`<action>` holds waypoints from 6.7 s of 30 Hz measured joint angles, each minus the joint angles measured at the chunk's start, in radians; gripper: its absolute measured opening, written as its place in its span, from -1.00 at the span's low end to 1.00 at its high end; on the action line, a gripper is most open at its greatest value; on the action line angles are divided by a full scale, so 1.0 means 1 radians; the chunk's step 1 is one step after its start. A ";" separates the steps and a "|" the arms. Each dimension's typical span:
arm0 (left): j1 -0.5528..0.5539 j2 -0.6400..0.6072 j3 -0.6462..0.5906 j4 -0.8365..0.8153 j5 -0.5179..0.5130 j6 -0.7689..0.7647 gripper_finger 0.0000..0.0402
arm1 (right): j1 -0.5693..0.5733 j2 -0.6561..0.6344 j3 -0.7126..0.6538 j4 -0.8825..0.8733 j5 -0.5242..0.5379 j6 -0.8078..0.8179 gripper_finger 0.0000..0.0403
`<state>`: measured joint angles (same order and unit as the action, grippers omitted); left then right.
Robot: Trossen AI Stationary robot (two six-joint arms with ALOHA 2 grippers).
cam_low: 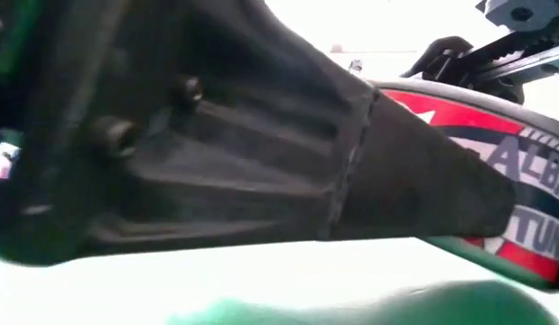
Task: Stack canned seafood by type on shelf
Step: Put the bottom right red tuna can on the shelf, then stack the red tuna can on top of the red tuna can on the shelf
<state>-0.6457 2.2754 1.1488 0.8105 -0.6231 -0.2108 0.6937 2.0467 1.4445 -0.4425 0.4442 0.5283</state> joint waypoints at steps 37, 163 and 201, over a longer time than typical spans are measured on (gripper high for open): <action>0.186 -0.785 -0.096 -0.756 0.021 0.167 0.83 | -0.078 -0.544 0.006 -0.174 0.277 -0.200 0.89; 0.046 -1.171 -0.065 -1.644 0.270 -0.183 0.99 | -0.291 -0.685 0.000 -0.205 0.220 -0.398 -0.94; -0.230 -0.882 -0.399 -2.138 0.285 -1.450 -0.33 | -0.211 -0.591 0.000 -0.363 0.203 -0.189 -0.94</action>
<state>-0.8753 1.3934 0.7502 -1.3272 -0.3385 -1.6605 0.4824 1.4559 1.4445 -0.8056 0.6468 0.3392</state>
